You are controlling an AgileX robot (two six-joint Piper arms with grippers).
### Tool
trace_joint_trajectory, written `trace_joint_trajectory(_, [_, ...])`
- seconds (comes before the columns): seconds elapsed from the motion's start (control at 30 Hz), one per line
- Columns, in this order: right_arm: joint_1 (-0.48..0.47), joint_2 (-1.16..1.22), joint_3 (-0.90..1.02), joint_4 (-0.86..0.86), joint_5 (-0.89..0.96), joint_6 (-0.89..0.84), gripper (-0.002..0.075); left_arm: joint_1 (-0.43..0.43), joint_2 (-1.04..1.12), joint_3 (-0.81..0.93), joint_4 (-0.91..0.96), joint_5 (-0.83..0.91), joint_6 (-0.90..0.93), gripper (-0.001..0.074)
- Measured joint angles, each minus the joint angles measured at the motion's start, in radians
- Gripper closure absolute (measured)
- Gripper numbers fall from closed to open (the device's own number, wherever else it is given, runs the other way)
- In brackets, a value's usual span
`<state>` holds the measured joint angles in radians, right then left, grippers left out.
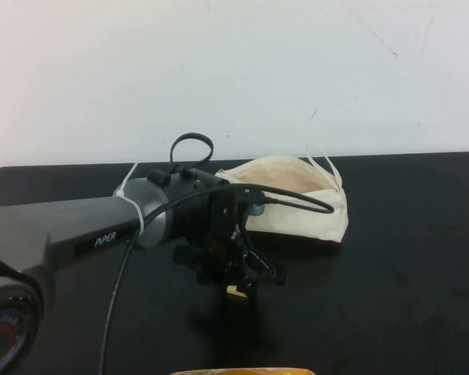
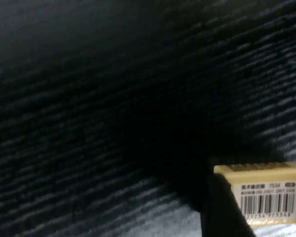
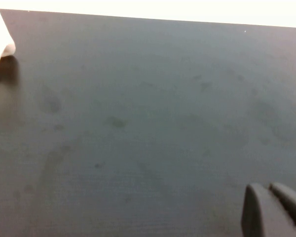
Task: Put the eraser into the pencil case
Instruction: Pick up the eraser from the table, then place the eraser on the pencil case
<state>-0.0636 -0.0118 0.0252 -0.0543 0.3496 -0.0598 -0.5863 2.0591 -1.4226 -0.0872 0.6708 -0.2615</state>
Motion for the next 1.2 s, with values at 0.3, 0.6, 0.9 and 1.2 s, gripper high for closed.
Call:
trace_joint_trajectory(0.3, [0.0, 0.0, 0.0, 0.0, 0.0, 0.0, 0.0727, 0.0, -0.049, -0.11, -0.013, 0.165, 0.049, 0.0456])
trace_joint_trajectory(0.6, [0.0, 0.0, 0.0, 0.0, 0.0, 0.0, 0.0727, 0.0, -0.184, -0.255, 0.019, -0.01, 0.14, 0.0456])
trace_joint_trajectory(0.9, [0.0, 0.0, 0.0, 0.0, 0.0, 0.0, 0.0727, 0.0, -0.059, -0.255, 0.176, -0.272, 0.153, 0.0456])
trace_joint_trajectory(1.2, [0.0, 0.0, 0.0, 0.0, 0.0, 0.0, 0.0727, 0.0, -0.029, -0.255, 0.181, -0.288, 0.153, 0.0253])
